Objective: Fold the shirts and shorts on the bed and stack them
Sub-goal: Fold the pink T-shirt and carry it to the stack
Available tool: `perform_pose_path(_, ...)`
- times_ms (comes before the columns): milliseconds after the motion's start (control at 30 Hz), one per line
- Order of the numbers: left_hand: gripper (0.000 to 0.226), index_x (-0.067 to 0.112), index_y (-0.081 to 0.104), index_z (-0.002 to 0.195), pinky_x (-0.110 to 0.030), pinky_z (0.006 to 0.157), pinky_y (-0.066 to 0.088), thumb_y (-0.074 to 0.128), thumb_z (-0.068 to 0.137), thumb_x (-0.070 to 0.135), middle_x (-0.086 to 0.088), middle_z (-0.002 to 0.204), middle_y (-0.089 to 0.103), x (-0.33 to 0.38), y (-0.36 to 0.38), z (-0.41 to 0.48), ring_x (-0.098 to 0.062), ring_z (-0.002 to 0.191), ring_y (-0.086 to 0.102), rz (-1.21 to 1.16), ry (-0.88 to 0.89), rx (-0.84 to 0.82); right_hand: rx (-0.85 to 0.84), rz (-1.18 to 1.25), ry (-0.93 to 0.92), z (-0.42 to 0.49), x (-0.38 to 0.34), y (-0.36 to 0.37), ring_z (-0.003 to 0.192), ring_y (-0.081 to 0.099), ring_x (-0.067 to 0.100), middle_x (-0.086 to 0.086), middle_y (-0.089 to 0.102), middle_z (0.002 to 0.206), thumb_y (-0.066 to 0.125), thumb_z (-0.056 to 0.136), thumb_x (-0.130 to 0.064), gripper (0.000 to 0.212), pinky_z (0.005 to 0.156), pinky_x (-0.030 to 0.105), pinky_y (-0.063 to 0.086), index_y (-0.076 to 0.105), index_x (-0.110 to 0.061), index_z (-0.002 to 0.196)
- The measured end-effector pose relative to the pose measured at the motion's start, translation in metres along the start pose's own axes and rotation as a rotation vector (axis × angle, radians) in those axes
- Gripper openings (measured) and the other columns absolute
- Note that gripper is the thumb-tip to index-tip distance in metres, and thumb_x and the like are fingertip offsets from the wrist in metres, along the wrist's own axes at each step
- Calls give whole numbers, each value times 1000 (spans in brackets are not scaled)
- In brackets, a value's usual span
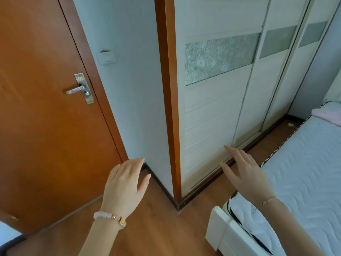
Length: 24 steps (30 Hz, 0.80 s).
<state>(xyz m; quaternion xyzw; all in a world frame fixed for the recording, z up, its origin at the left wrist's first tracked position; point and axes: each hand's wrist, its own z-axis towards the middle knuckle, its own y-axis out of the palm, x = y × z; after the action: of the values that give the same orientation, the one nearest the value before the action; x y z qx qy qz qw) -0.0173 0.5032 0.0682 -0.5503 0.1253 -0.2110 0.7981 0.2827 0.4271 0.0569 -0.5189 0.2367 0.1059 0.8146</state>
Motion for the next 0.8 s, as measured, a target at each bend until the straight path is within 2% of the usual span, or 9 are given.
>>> perform_pose_path(200,61,13,64,117,-37,77,56,29,90,55,-5,110,70,8,53,122,-24,97,68,-118,179,-23,51,-69,142,77,31,10,125,45,19,-2,50,136,48,92,-41,51,99,36,43,42,-22,138)
perform_pose_path(367,54,14,63,117,-40,80,55,37,86,50,-3,110,69,37,96,221,-23,99,67,-217,366,-30,126,-179,300,117,68,10,125,46,17,-2,51,135,52,90,-38,52,94,33,44,42,-21,138)
perform_pose_path(533,53,14,57,123,-42,87,53,35,89,48,-3,116,67,65,144,320,-21,107,64,-283,571,-62,210,-275,463,155,93,14,125,46,18,-1,52,134,50,90,-40,53,96,33,43,42,-20,138)
perform_pose_path(800,47,13,57,117,-39,83,54,36,87,42,-2,106,68,119,182,442,-22,97,66,-413,827,-22,362,-369,698,200,115,5,122,50,21,1,54,133,52,90,-38,52,94,34,43,43,-19,137)
